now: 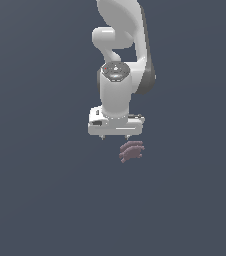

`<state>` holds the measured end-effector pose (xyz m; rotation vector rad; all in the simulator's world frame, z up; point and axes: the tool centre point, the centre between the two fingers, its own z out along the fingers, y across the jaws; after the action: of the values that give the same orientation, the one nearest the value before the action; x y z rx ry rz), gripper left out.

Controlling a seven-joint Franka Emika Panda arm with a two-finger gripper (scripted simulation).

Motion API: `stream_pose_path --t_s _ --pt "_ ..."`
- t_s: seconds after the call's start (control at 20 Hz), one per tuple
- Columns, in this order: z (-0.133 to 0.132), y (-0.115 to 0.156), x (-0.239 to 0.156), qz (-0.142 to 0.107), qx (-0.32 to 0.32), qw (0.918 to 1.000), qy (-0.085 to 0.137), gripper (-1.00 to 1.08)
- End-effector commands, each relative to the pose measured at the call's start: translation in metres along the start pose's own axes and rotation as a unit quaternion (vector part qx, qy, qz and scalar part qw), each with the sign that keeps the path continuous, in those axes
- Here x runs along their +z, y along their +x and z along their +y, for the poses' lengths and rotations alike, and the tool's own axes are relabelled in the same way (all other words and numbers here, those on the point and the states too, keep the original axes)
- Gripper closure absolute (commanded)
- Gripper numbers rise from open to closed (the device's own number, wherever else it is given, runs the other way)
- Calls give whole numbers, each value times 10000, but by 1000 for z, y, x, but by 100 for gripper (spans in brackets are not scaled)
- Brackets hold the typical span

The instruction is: Pick up the object and move it to a goal position.

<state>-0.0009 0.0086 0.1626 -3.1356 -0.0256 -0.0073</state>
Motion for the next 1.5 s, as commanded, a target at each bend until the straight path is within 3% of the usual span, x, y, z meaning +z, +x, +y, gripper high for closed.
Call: stream_pose_path --t_s 0.0,0.4,0.85,1.45 --pt "0 0 0 0 0 10000 0 -92" --pt "-17 8 -1 32 45 9999 113 -92" --pt "-19 8 0 30 154 9998 114 -92" --pt "-27 8 4 5 1039 9945 103 -92"
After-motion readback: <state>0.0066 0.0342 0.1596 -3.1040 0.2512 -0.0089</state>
